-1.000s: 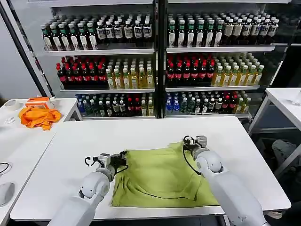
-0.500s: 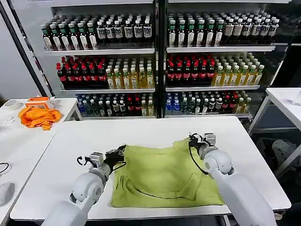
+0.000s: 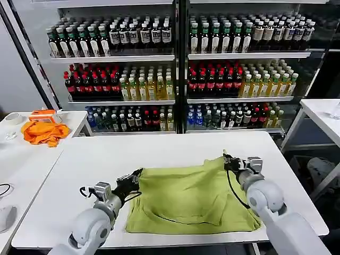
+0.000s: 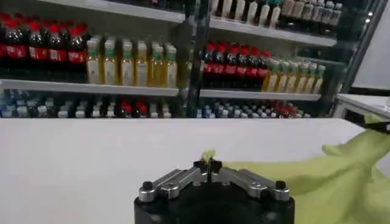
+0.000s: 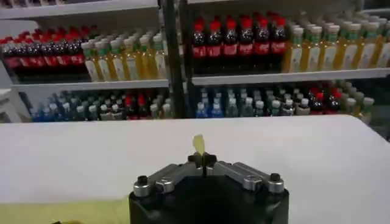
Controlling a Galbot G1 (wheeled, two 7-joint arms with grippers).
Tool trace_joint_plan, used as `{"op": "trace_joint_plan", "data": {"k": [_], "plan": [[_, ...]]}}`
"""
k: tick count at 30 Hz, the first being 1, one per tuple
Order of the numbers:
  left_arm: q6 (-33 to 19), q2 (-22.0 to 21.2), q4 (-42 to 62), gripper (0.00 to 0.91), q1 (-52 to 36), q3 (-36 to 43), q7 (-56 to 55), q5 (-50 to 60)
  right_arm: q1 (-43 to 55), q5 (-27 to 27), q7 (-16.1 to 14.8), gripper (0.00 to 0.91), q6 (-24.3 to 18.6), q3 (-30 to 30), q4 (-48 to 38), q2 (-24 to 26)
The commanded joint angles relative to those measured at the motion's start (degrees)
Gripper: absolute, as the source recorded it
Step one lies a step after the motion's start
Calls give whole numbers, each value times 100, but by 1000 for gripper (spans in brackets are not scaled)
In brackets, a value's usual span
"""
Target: Fold and organize the clothes.
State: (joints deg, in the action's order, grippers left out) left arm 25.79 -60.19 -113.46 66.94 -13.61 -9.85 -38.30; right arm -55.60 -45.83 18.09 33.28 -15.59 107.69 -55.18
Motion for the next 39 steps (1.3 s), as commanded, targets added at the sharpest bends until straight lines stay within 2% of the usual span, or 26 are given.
{"op": "trace_joint_plan", "data": {"k": [1, 14, 22, 23, 24, 25, 35, 39], "plan": [[-33, 72, -448, 20, 551, -63, 17, 53, -1070, -36, -5, 0, -8, -780, 754, 260], [-194, 143, -621, 20, 1314, -67, 187, 1063, -2689, 155, -101, 0, -4, -1579, 1598, 76], [-329, 137, -570, 30, 1651, -111, 170, 1634, -3194, 541, -182, 0, -4, -1585, 1596, -166], [-338, 124, -544, 91, 1654, -97, 169, 1712, -3193, 595, -189, 292, -3, -1556, 1552, -209], [-334, 108, -496, 383, 1644, -91, 176, 1762, -3181, 631, -197, 907, 0, -1538, 1534, -225], [-317, 89, -449, 907, 1625, -71, 185, 1811, -3151, 721, -201, 907, 3, -1484, 1454, -250], [-493, -181, -565, 907, 1794, -52, -162, 2053, -3200, 1086, -216, 907, -15, -1375, 1573, -488], [-616, -564, -731, 907, 2054, -64, -586, 1987, -3364, 1200, -220, 907, -21, -1468, 1709, -584]]}}
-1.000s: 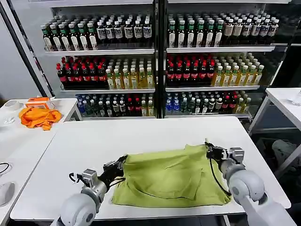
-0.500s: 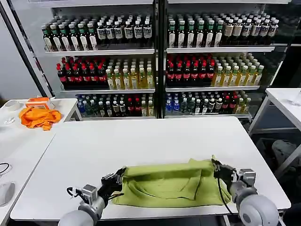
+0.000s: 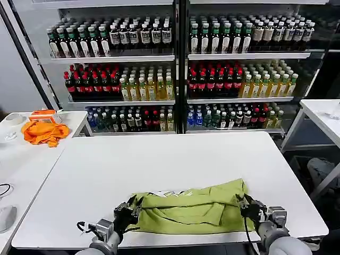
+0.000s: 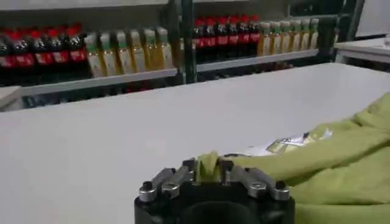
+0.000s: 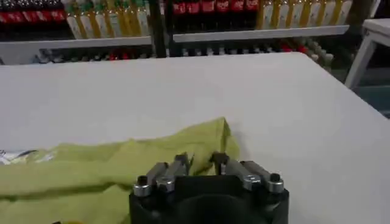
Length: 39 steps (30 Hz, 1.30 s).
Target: Fold and organize the clothes.
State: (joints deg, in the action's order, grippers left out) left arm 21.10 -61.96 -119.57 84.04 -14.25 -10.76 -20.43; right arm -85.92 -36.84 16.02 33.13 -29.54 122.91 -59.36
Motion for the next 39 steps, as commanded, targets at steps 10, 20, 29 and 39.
{"op": "trace_joint_plan", "data": {"k": [10, 20, 29, 39], "plan": [[-105, -1240, 335, 907, 183, 112, -1115, -123, -567, 456, -19, 907, -7, -118, 271, -371], [-87, -1506, 729, 20, 69, 184, -1278, -13, -613, 464, -13, 907, -7, -145, 298, -405], [-190, -1523, 681, 20, 177, 177, -1199, -197, -595, 456, -2, 907, -8, -154, 319, -435], [-328, -1386, 219, 20, 296, -344, -1028, -1218, -561, 384, 14, 907, -14, -257, 395, -386]]}}
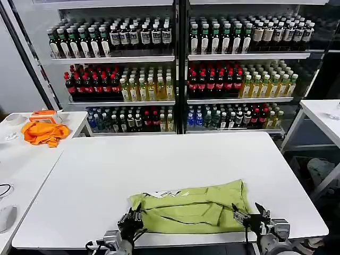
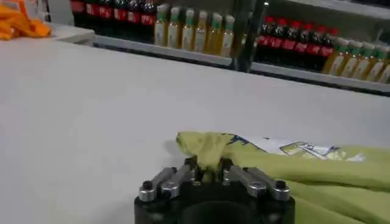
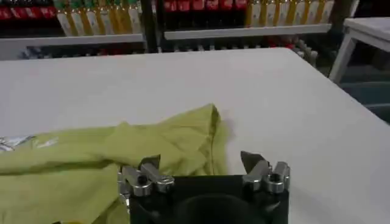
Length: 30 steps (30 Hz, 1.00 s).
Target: Fold and organize the clothes.
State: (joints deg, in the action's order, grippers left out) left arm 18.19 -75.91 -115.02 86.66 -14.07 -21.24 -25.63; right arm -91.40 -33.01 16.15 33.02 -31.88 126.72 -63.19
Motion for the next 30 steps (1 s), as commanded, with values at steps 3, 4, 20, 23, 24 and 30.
{"op": "trace_joint_plan", "data": {"k": [3, 4, 20, 23, 24, 30], "plan": [[-3, 223, -459, 20, 36, -905, 17, -1131, -13, -24, 1, 907, -3, -63, 24, 22], [20, 288, -502, 20, 39, -1110, 17, -1213, -13, -36, 2, 907, -4, -73, 26, 28], [327, 1231, -1259, 20, 203, -3230, -47, -3891, 88, -101, 4, 907, -4, -102, 22, 60], [357, 1012, -1559, 20, 85, -2700, -76, -4414, 95, -100, 8, 907, -2, -93, 26, 80], [373, 872, -1658, 20, 22, -2498, -124, -4793, 92, -99, 8, 907, -1, -91, 31, 97], [335, 347, -1794, 20, -507, -1525, -239, -5352, 75, -99, 7, 907, 4, -113, 37, 140]]}}
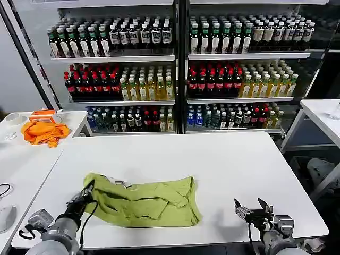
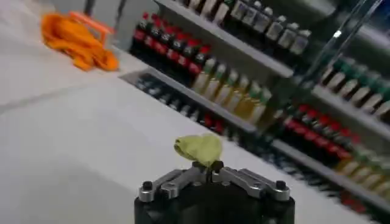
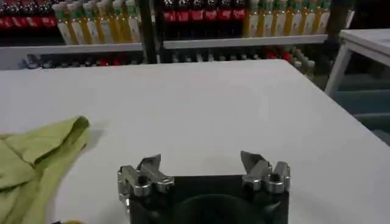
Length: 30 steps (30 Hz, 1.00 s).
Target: Fold and organize the clothes.
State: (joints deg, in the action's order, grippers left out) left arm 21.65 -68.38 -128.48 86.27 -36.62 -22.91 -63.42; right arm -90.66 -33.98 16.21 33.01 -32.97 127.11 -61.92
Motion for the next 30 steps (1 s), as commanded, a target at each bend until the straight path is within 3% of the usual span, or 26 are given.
{"op": "trace_joint_plan", "data": {"k": [1, 14, 15, 16, 17, 18, 30], "plan": [[-34, -450, -437, 20, -515, 874, -91, -1566, 0, -2, 0, 907, 4, -5, -4, 16], [-132, -994, 353, 40, -913, 2690, -208, -563, 102, 4, -3, 907, 3, 64, -78, 39], [-124, -1010, 381, 91, -925, 2747, -213, -518, 101, 5, -3, 907, 5, 64, -81, 37], [-89, -1029, 482, 363, -949, 2854, -214, -330, 102, 4, -4, 907, 4, 62, -85, 39], [-70, -1062, 674, 574, -982, 2935, -187, -189, 104, 5, -9, 907, 1, 60, -90, 38], [-64, -1084, 702, 907, -1008, 2993, -186, -150, 107, 4, -12, 907, 0, 60, -94, 36], [-148, -1681, 1688, 907, -1685, 3103, -66, 395, 211, 23, -7, 907, -2, 179, -166, -16]]}}
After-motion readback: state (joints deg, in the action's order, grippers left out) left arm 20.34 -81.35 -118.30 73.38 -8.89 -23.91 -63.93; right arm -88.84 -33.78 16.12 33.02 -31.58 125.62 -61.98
